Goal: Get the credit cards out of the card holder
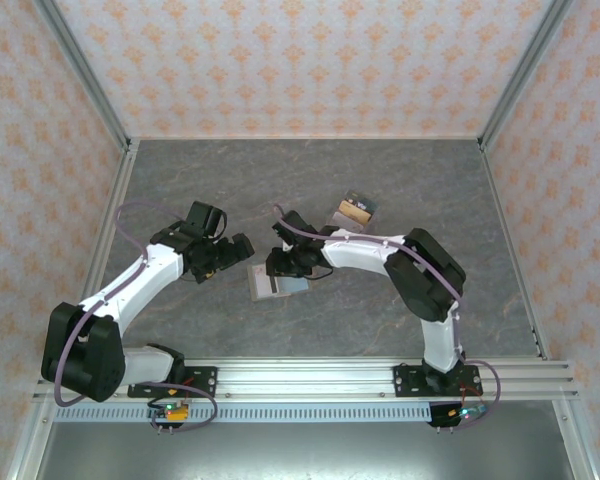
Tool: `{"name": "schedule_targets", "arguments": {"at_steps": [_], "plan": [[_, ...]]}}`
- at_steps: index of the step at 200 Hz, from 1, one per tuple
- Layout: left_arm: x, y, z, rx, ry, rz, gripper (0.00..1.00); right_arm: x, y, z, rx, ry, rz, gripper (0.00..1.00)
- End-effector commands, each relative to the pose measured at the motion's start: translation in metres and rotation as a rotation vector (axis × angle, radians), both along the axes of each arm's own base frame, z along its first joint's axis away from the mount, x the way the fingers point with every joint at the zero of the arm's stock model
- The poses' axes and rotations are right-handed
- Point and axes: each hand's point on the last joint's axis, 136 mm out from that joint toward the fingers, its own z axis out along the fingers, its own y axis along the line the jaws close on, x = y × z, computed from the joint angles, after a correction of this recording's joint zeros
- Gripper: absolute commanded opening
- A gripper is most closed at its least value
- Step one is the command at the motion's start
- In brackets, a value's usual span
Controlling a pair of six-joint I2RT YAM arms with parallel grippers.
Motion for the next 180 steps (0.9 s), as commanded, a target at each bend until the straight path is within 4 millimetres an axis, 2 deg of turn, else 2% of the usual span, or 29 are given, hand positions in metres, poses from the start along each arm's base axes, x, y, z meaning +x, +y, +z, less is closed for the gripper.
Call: {"name": "schedule_targets", "arguments": {"at_steps": [1, 53, 65, 83, 93, 103, 127, 160, 180], "plan": [[-0.004, 0.004, -0.008, 0.016, 0.028, 0.002, 1.0, 0.009, -0.007, -0.006, -0.051, -0.005, -0.051, 0.35], [0.0, -0.017, -0.015, -0.038, 0.04, -0.045, 0.92, 0.005, -0.026, -0.014, -0.076, 0.013, -0.122, 0.32], [0.0, -0.024, -0.016, -0.046, 0.038, -0.061, 0.85, 0.004, -0.027, -0.011, -0.052, 0.013, -0.138, 0.32], [0.002, -0.037, -0.017, -0.068, 0.027, -0.089, 0.66, 0.005, -0.025, -0.002, 0.005, 0.004, -0.154, 0.31], [0.002, -0.043, -0.019, -0.077, 0.025, -0.099, 0.58, 0.007, -0.022, 0.006, 0.047, -0.005, -0.158, 0.31], [0.001, -0.047, -0.022, -0.078, 0.03, -0.108, 0.56, 0.01, -0.019, 0.012, 0.089, -0.012, -0.16, 0.3], [0.001, -0.058, -0.029, -0.092, 0.042, -0.128, 0.42, 0.012, -0.015, 0.022, 0.157, -0.005, -0.154, 0.28], [0.001, -0.069, -0.043, -0.103, 0.072, -0.146, 0.31, 0.012, -0.016, 0.014, 0.189, 0.032, -0.18, 0.22], [0.001, -0.071, -0.05, -0.1, 0.084, -0.148, 0.28, 0.011, -0.018, 0.008, 0.185, 0.044, -0.191, 0.2]]}}
